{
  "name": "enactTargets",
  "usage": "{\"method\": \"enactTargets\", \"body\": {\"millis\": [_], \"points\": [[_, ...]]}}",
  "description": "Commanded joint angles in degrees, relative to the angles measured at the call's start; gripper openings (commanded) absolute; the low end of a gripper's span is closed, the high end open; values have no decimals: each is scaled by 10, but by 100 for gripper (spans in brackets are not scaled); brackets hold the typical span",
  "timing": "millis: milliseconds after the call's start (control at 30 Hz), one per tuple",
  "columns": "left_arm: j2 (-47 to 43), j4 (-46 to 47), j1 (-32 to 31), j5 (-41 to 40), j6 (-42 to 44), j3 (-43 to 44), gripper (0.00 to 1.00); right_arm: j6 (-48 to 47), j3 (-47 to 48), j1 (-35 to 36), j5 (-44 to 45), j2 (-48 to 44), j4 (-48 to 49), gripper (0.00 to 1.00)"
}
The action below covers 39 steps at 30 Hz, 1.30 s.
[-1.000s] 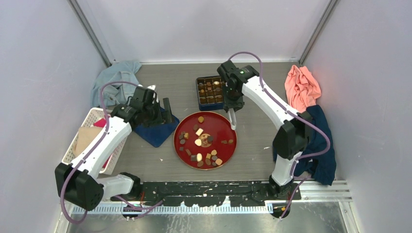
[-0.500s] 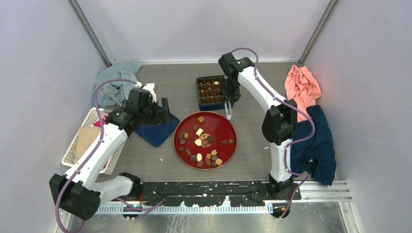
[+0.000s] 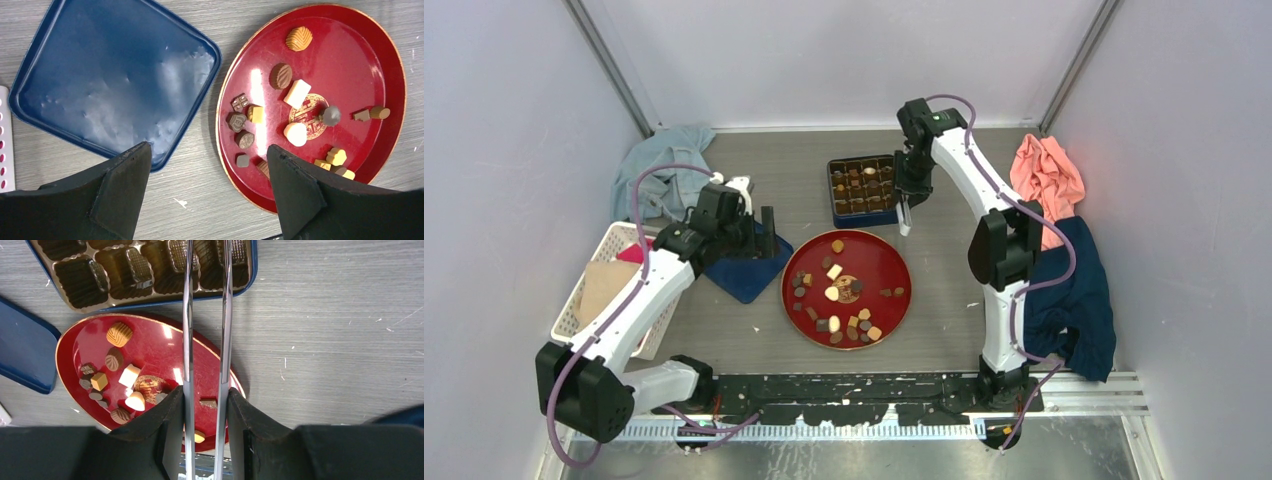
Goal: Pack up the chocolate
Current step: Place the fake chocolate in the packing box.
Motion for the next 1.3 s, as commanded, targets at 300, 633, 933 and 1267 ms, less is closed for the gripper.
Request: {"method": "enactTargets", "body": {"millis": [300, 633, 933, 1267], "points": [[6, 35, 2, -19, 20, 0, 86, -38, 78, -11, -12, 46, -15, 1], [25, 26, 2, -52, 30, 9, 86, -28, 164, -14, -12, 111, -45, 1], [33, 3, 2, -70, 31, 21, 86, -30, 162, -16, -26, 124, -52, 5], [32, 10, 2, -77, 37, 18, 86, -21, 168, -22, -42, 124, -43, 33]]}}
